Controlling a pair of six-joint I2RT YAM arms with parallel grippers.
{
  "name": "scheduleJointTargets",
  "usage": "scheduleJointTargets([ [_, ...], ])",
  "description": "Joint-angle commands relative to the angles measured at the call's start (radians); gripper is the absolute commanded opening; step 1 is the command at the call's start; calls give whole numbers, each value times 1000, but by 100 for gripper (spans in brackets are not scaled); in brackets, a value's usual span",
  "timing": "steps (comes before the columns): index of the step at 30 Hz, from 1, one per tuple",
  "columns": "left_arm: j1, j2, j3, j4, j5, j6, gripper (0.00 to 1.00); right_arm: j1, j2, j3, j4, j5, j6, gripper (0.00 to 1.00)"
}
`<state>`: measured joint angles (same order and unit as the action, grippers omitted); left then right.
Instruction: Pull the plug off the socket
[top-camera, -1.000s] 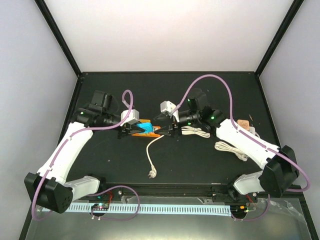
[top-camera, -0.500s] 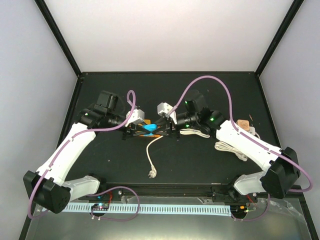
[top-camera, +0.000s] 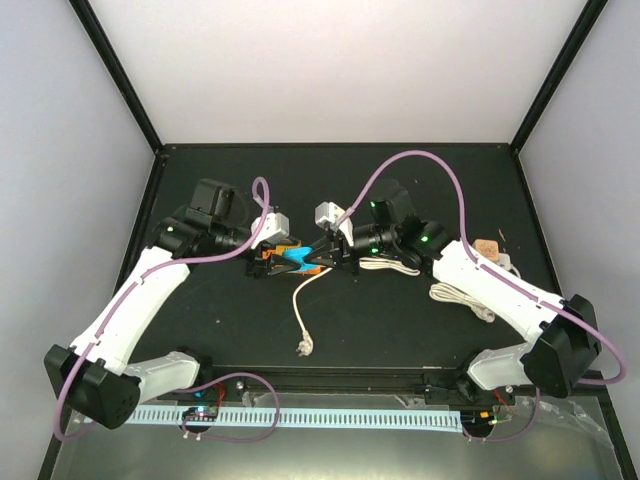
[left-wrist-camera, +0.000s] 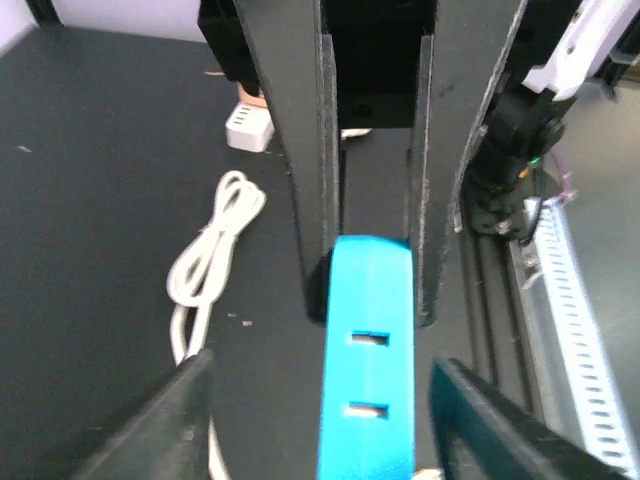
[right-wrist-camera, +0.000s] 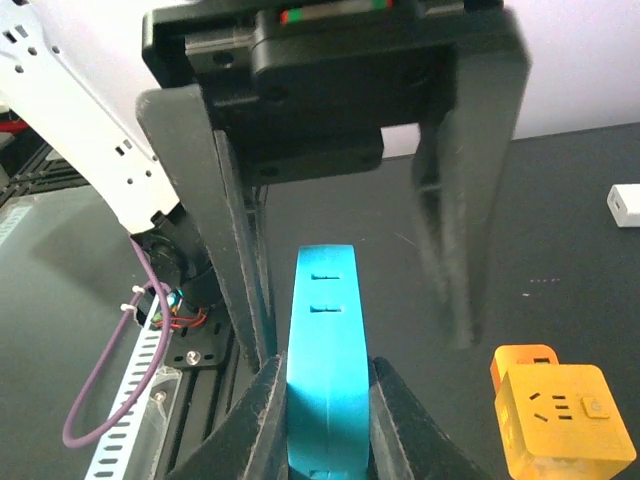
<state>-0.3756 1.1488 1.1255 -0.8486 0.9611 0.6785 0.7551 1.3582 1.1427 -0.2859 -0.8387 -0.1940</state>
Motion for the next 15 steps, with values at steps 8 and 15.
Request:
scheduleJointTargets([
  [8,11,-129,60,213,-299,-153,99,-98,-10,75,80,-111,279,1],
  [15,19,-139,48,251,-322,-177,99,-186,-10,49,323,-201,563,1],
])
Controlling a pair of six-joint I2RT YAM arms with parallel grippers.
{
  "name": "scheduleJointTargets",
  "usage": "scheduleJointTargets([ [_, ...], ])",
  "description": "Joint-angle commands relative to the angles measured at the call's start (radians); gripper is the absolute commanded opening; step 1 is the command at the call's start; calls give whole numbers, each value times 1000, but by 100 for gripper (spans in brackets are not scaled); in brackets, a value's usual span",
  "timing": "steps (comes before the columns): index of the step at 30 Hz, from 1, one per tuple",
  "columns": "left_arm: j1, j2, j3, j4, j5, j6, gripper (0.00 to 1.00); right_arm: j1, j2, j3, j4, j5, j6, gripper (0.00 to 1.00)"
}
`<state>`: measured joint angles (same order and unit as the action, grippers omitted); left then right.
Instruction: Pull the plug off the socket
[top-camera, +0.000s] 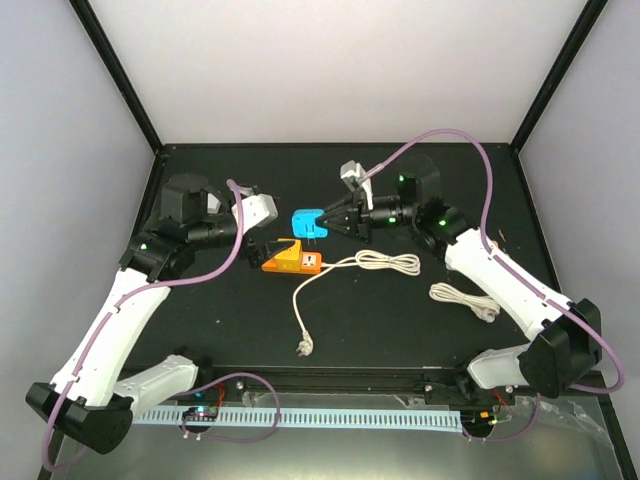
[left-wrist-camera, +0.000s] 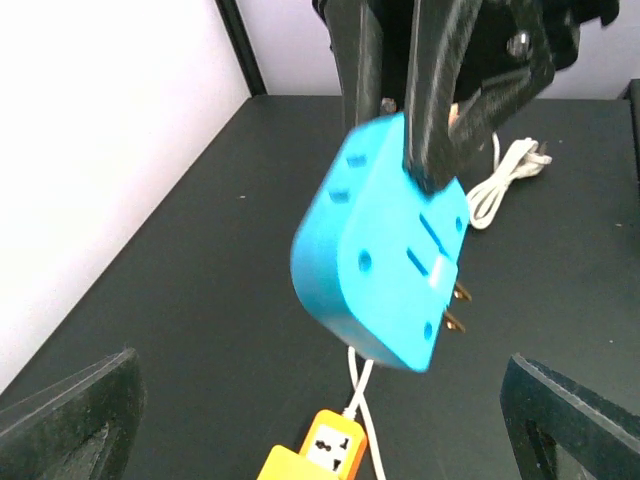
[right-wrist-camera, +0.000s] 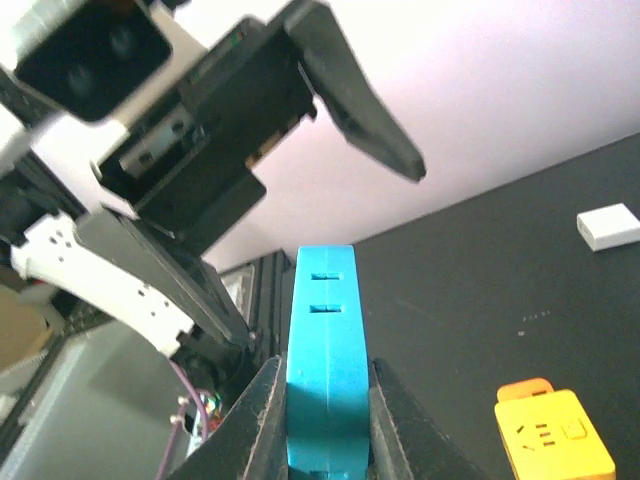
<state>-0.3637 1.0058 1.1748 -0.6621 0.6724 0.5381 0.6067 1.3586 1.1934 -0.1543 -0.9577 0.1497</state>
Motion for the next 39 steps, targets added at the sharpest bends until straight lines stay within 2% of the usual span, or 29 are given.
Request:
scheduleJointTargets([
  [1,8,3,-16,90,-33,-46,99,-45,-10,0,226,-85,259,1],
  [6,7,14,-75,208,-27,-108,99,-53,-4,1,410,-83,449,1],
  [12,8,32,-88,336,34,-255,99,-52,30,-76,806,-78,851,1],
  [14,8,42,-94,387,44,-320,99,-51,28,-103,888,-64,905,1],
  [21,11,53,-110,482,120,-447,99,-47,-4,-137,837,-54,866,1],
  [33,13,42,-134,524,272,-507,99,-39,-6,-156,802,-44,813,1],
  [39,19,42,-138,548,261,-547,99,-30,-10,-164,790,-55,768,1],
])
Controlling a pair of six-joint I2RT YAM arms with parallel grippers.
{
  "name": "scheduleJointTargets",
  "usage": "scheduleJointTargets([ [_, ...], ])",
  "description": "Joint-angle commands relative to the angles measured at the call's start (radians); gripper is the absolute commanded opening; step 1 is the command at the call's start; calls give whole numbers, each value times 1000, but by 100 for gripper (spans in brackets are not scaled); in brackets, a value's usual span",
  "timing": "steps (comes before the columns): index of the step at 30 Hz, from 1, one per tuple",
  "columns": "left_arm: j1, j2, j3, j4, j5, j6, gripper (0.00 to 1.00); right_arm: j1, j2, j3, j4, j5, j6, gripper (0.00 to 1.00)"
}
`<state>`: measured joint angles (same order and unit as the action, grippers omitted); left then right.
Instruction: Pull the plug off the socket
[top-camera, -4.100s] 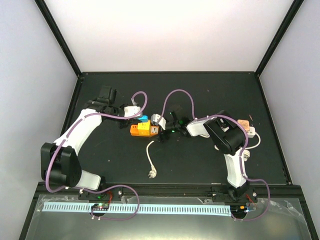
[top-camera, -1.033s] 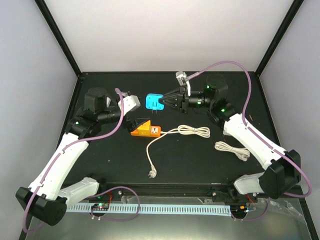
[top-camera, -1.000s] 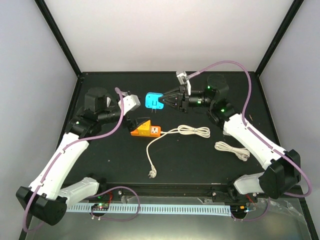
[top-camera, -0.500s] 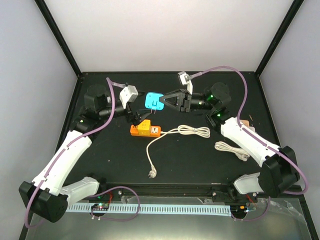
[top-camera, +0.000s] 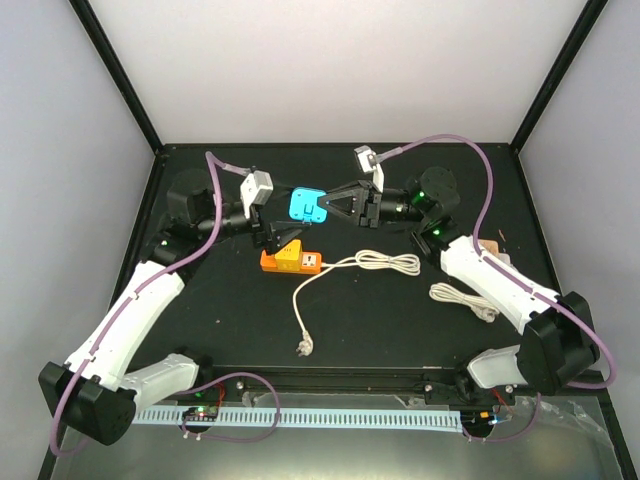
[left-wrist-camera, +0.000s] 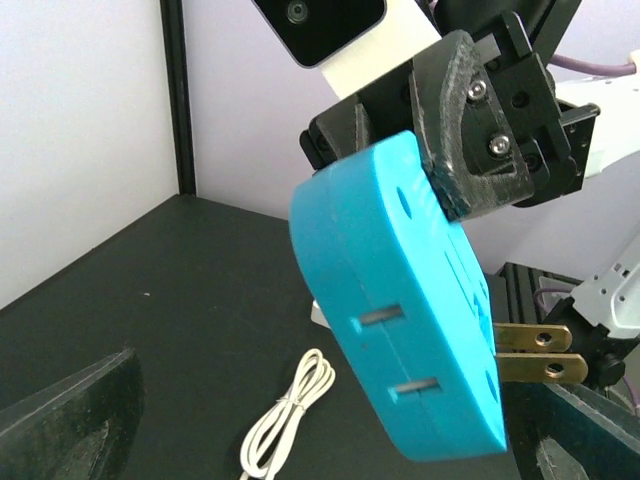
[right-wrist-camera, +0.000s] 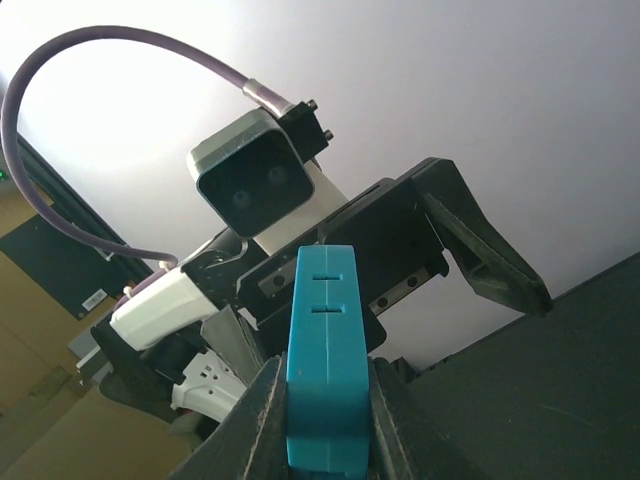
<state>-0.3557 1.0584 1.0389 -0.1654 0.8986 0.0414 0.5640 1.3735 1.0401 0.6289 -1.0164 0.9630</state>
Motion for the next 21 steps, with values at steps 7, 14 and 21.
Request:
scheduleJointTargets([
  [7,25,-6,-5,84,19,-110,97,32,-27,-13,-9,-20,-92,1],
  [14,46,-5,-27,104,-32,-144,94,49,-27,-10,6,-49,-111,1],
  [21,66,-4,-47,146,-55,-200,90,64,-29,-11,44,-91,-113,1],
])
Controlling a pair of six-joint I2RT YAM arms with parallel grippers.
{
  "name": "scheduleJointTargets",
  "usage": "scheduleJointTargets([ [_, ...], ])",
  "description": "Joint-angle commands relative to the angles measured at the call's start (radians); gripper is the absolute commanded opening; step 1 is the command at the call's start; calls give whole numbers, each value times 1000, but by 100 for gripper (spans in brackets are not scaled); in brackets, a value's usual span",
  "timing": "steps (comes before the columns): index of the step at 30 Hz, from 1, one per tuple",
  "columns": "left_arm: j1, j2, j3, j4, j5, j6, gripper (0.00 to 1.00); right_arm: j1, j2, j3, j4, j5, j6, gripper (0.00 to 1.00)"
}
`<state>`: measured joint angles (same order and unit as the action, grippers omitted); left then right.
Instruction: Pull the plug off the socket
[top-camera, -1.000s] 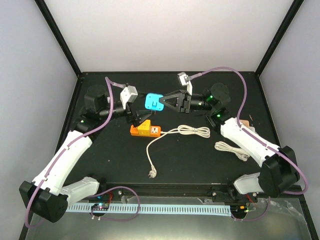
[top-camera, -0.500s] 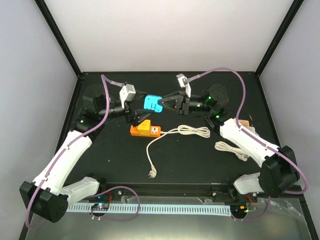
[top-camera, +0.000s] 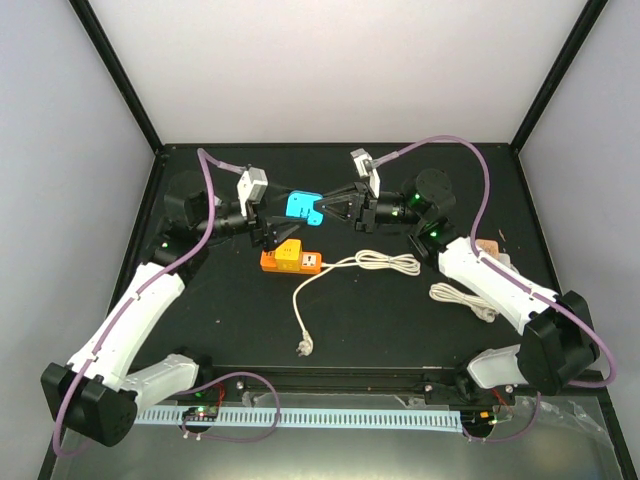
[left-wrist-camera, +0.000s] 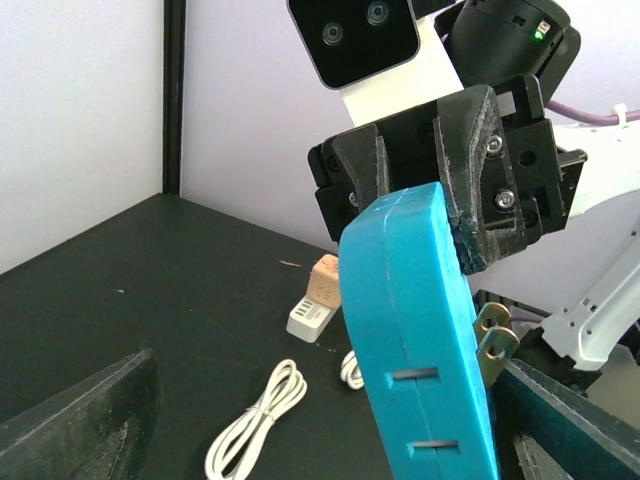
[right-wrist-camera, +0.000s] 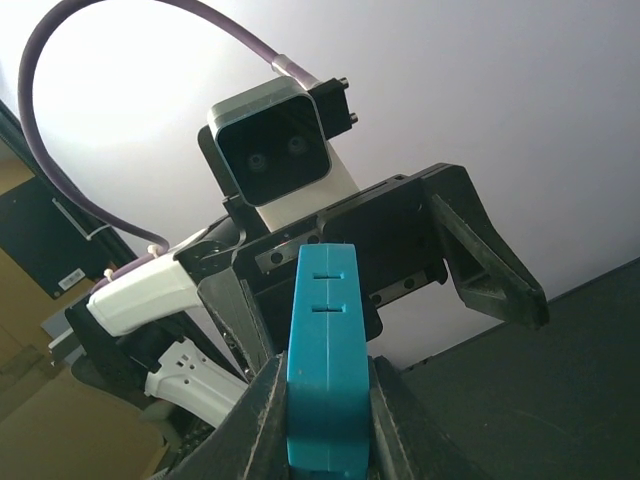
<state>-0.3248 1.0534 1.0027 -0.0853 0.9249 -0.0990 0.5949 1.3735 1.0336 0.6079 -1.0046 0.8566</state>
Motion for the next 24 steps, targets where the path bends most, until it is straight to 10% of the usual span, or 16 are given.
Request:
scheduleJointTargets([
  [1,38,1,-13,75,-81,-73,89,37,-29,-3,65,-111,-10,1],
  [24,90,23,39,-13,-183,-60,80,73,-21,28,-129,-138,-188,1],
])
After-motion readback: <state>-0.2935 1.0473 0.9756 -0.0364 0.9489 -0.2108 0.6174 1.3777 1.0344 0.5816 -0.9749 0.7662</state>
